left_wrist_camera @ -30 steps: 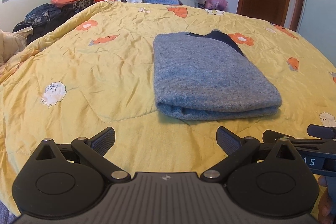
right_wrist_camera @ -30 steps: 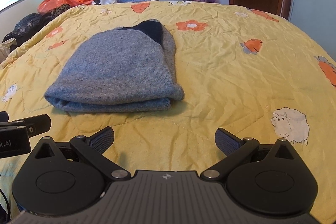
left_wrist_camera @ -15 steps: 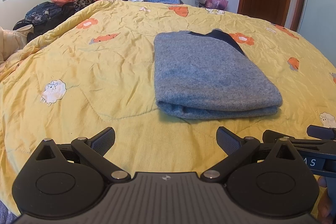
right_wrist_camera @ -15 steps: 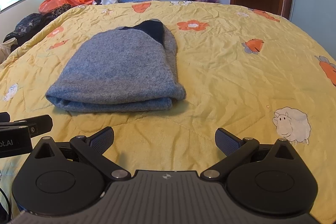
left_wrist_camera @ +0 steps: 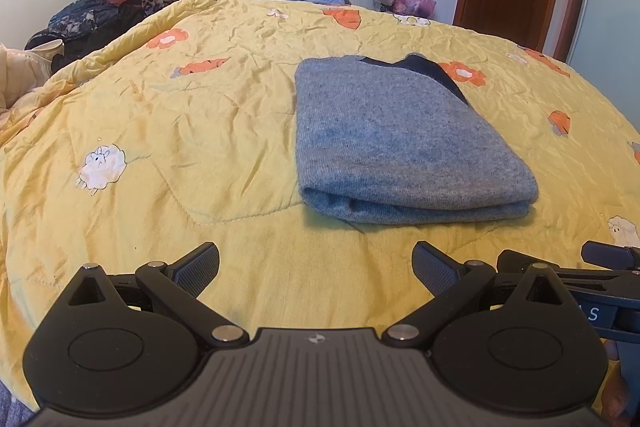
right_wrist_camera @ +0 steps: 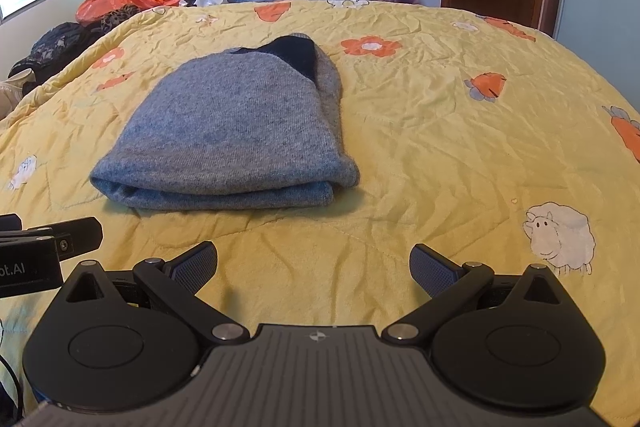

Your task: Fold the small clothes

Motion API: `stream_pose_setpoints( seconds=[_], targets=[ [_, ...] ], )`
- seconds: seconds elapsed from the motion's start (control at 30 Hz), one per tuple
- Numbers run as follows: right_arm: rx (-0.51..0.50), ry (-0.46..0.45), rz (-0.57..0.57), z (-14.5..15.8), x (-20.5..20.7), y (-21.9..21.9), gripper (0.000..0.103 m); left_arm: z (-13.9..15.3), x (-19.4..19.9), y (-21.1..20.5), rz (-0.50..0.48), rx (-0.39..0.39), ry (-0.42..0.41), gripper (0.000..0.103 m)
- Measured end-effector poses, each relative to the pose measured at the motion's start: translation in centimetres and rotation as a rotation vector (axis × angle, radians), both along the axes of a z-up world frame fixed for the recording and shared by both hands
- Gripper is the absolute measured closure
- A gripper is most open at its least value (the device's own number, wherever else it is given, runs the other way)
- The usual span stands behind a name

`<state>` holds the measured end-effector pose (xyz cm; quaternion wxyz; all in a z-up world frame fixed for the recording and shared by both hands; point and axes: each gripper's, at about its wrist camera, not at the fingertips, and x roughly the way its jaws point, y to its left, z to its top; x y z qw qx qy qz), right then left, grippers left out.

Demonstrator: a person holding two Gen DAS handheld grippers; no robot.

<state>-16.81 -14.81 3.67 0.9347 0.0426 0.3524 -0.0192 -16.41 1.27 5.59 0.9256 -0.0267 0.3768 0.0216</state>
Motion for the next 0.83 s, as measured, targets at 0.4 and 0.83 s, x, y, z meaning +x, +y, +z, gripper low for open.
stream_pose_setpoints(
  seconds=[0.4, 0.83],
  targets=[
    [0.002, 0.007, 0.003, -0.3, 0.0, 0.2, 0.000, -0.1, 0.0, 0.0, -0.005, -0.002, -0.003, 0.000],
    [-0.018, -0.026, 0.027, 0.9, 0.0, -0.6, 0.000, 1.0, -0.5, 0.7, -0.032, 0.012, -0.115, 0.000]
  ],
)
